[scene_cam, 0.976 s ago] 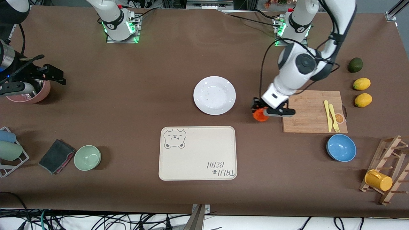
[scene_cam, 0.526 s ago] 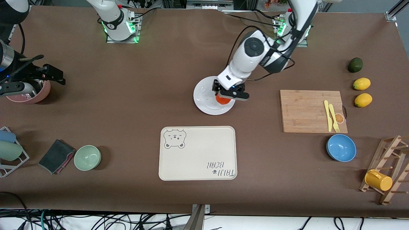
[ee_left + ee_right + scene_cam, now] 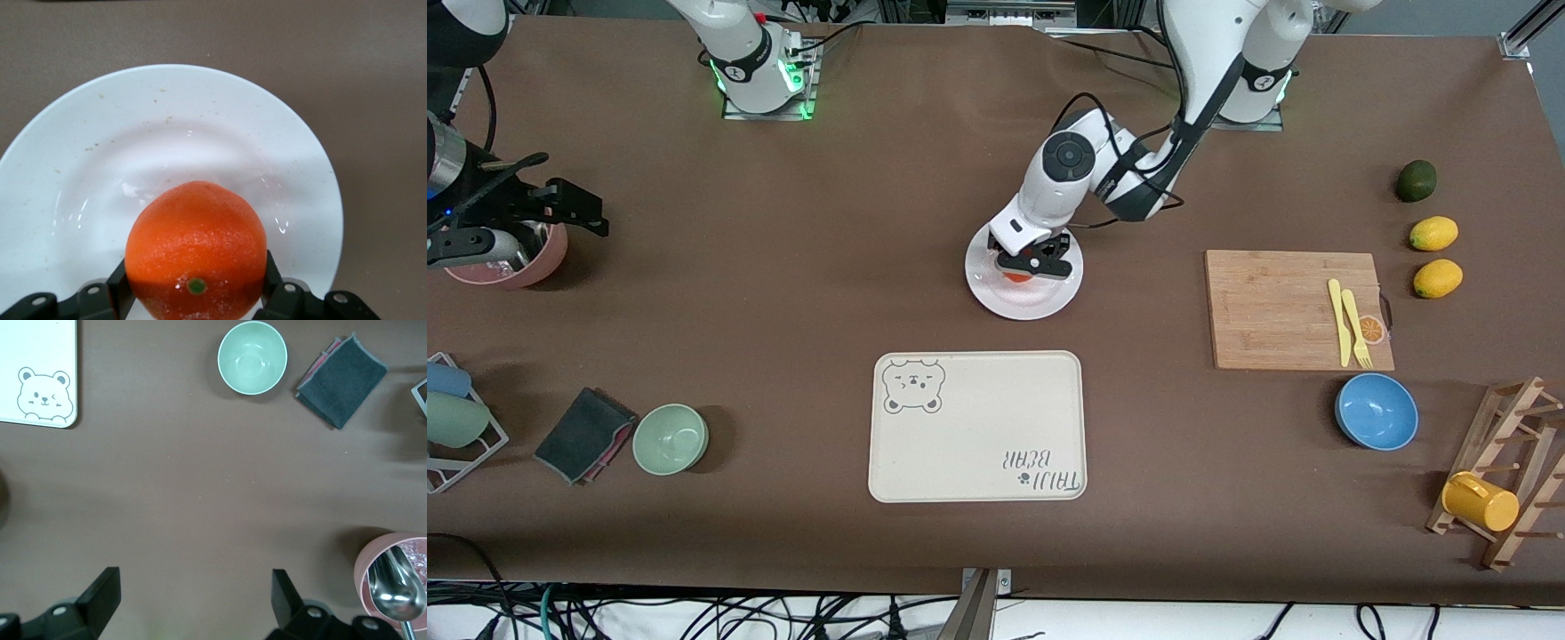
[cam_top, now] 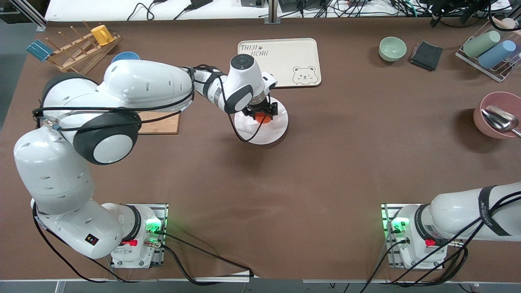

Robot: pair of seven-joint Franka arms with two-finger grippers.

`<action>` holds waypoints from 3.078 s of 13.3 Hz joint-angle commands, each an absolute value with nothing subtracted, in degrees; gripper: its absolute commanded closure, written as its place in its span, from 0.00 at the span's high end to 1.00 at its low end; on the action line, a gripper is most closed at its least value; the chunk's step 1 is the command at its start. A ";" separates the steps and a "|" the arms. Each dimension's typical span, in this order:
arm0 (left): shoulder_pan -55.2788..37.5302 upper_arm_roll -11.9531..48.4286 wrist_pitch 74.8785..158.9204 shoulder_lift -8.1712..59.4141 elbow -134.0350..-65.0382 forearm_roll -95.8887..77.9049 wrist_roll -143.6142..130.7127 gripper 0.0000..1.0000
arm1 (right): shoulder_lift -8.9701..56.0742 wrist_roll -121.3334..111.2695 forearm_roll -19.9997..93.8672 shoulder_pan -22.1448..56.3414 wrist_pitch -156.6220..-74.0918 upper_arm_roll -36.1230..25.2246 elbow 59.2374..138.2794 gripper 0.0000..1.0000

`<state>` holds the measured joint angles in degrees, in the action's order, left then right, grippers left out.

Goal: Place orange and plate with both arms
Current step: 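Carry the orange with the left gripper onto the white plate and release, then raise the left gripper back while the right gripper reaches the plate rim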

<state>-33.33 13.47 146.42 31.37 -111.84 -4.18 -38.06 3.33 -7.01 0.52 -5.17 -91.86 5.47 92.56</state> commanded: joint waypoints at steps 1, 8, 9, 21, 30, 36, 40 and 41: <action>-34.37 11.60 145.99 32.61 -109.95 -2.55 -39.73 0.40 | 2.99 -7.21 1.49 -5.80 -91.76 5.71 92.72 1.00; -33.84 9.76 142.49 28.40 -110.22 -2.99 -44.12 1.00 | 2.99 -7.21 1.49 -5.80 -91.67 5.71 92.72 1.00; -32.18 9.76 141.34 26.04 -110.48 -2.99 -44.38 1.00 | 2.99 -7.21 1.49 -5.80 -91.67 5.71 92.72 1.00; -4.58 9.85 111.56 -1.84 -109.17 -2.37 -27.96 1.00 | 8.33 -6.42 4.89 -3.17 -87.72 6.33 92.99 1.00; 0.26 5.97 92.47 -1.23 -97.56 -2.90 -16.74 1.00 | 23.54 -6.33 31.17 1.49 -92.27 6.33 93.34 1.00; -1.23 6.16 85.19 0.16 -90.92 -3.25 -13.53 1.00 | 29.27 -7.12 44.82 7.09 -100.35 6.76 96.41 1.00; -1.14 5.98 84.20 3.51 -87.01 -3.34 -15.38 1.00 | 31.19 -9.65 51.13 11.42 -113.62 11.31 101.24 1.00; -1.14 5.98 84.29 3.69 -86.92 -3.34 -15.38 1.00 | 32.51 -12.37 52.28 11.69 -116.34 12.82 101.95 1.00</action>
<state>-0.88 6.08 85.71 1.06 -89.90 -3.61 -14.62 31.20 -8.05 49.11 12.06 -112.09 10.14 99.29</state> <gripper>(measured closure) 0.000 0.000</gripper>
